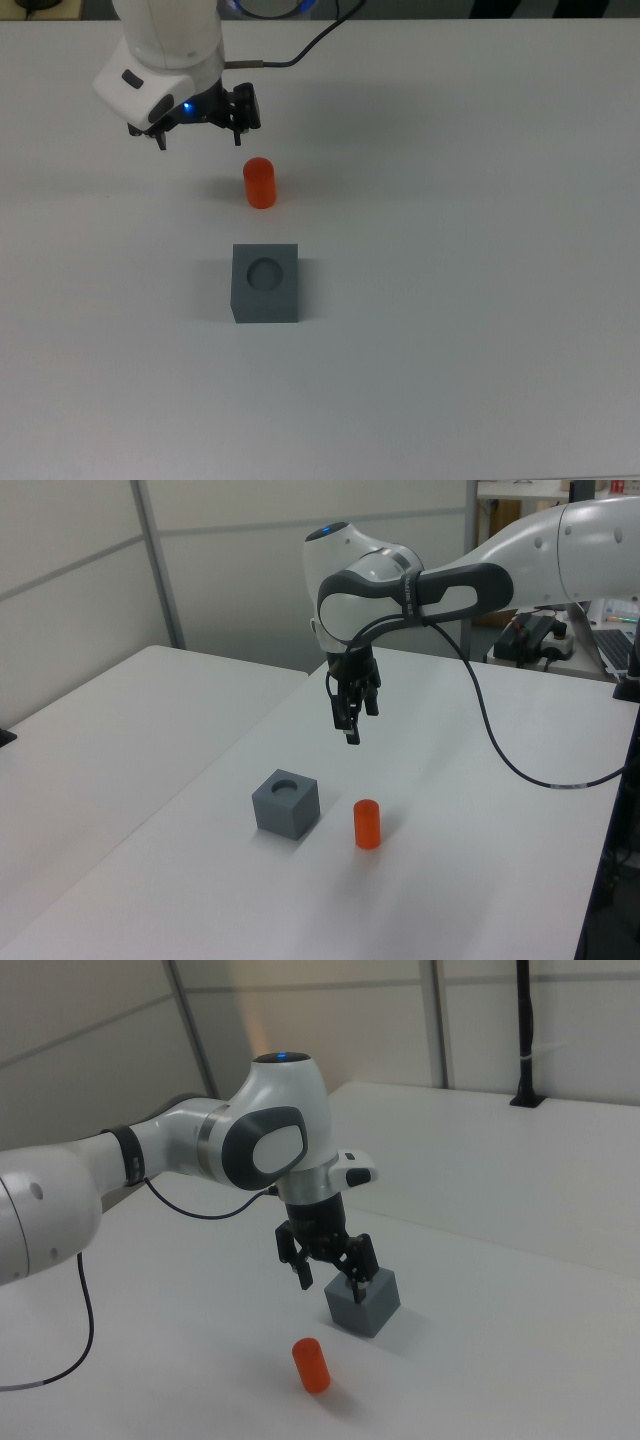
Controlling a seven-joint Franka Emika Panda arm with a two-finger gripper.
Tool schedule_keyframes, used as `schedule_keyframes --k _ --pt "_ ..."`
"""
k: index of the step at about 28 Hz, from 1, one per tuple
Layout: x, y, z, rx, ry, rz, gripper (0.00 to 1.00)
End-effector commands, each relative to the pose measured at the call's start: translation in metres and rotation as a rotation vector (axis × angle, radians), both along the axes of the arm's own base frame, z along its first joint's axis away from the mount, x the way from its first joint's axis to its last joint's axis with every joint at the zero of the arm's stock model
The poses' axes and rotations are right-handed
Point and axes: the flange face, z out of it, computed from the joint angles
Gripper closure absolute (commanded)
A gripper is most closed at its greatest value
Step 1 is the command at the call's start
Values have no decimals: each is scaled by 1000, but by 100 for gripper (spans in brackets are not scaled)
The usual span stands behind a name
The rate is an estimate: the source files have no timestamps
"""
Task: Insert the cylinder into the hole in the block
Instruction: 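Lower the open gripper down over the orange cylinder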
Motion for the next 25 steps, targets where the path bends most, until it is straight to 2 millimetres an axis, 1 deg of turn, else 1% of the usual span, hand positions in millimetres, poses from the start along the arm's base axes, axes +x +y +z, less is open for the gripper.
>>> schedule_keyframes --k 1,4,5,9,11,16,17,18,19,21,22,25 --pt "-4 1 0 -24 29 3 0" --pt "-6 1 1 -23 28 6 0" --pt "-8 1 5 -22 20 6 0" --pt "-22 2 6 -13 21 21 0" --pt "-30 4 2 -8 25 25 0" --pt "-55 16 -16 3 -12 68 0" --pt "-60 18 -22 5 -23 73 0" --pt "-69 26 -32 7 -44 90 0" --pt "-72 32 -37 8 -55 101 0" --pt "-76 36 -47 9 -70 111 0" --pt "-76 38 -56 10 -78 116 0" --pt "-74 47 -62 10 -85 133 0"
